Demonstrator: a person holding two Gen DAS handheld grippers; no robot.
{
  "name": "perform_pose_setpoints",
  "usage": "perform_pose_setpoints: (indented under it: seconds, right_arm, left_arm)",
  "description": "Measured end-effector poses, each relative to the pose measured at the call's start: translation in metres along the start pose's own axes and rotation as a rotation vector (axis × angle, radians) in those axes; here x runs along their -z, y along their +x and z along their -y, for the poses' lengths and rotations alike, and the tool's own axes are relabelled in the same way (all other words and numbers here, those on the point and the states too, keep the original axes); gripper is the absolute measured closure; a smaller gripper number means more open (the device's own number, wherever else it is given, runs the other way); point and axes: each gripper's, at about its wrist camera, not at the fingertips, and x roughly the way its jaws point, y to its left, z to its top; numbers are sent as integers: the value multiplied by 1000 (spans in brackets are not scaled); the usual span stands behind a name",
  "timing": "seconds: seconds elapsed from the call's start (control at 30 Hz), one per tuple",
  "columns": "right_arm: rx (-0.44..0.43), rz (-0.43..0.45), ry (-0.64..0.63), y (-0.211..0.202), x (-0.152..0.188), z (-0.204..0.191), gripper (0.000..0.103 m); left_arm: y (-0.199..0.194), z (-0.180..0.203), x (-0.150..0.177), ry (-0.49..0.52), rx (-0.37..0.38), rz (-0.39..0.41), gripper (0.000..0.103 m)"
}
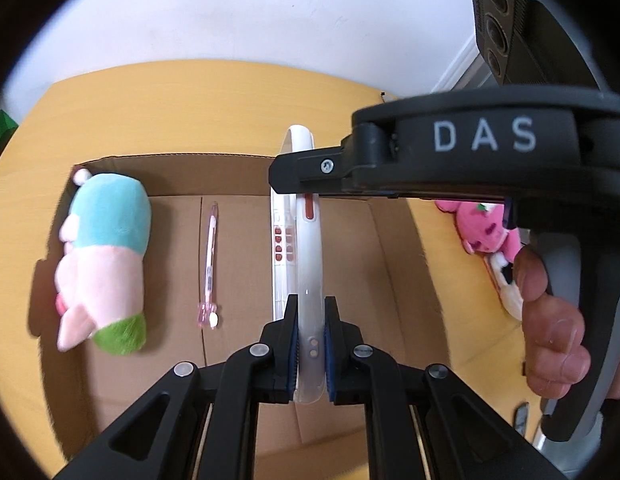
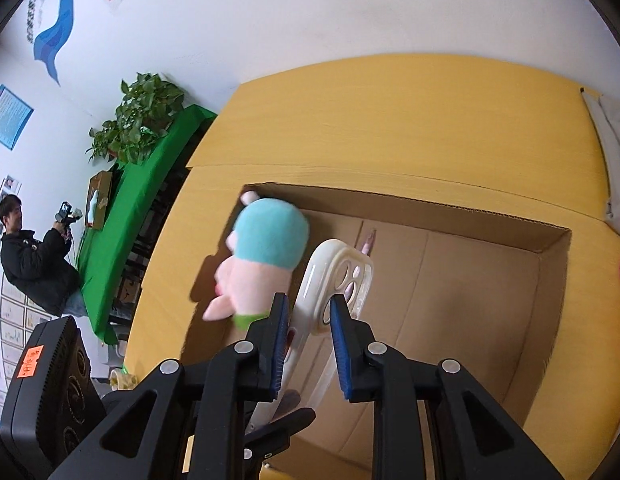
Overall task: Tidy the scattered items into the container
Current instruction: 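Carry the phone case with the left gripper over the box and lower it, then open the left gripper to release the phone case in the box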
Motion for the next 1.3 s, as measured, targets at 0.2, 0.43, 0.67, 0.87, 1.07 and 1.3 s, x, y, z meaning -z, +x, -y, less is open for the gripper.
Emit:
perform_pose_setpoints:
  seconds: [0.2, 0.43, 0.67, 0.87, 1.07, 1.3]
  right_arm:
    - [6, -35, 11, 44, -12, 32, 81]
    - [-19, -57, 21, 89, -16, 53, 82]
    - [-25, -51, 20, 110, -20, 58, 83]
    - [-19, -44, 25, 115, -23, 62, 83]
    - [-9, -52, 54, 118, -20, 76, 83]
    - [-4, -37, 54, 114, -17, 79, 82]
  left_arm:
    - [50, -17, -2, -12, -3, -24, 94]
    - [86, -38, 2, -36, -18, -67, 94]
    - [97, -50, 1, -49, -1, -62, 94]
    - [100, -55, 3, -79, 29, -79, 88]
    - [96, -65, 14, -141, 62, -108, 67]
    - [87, -65, 21, -141, 64, -127, 63]
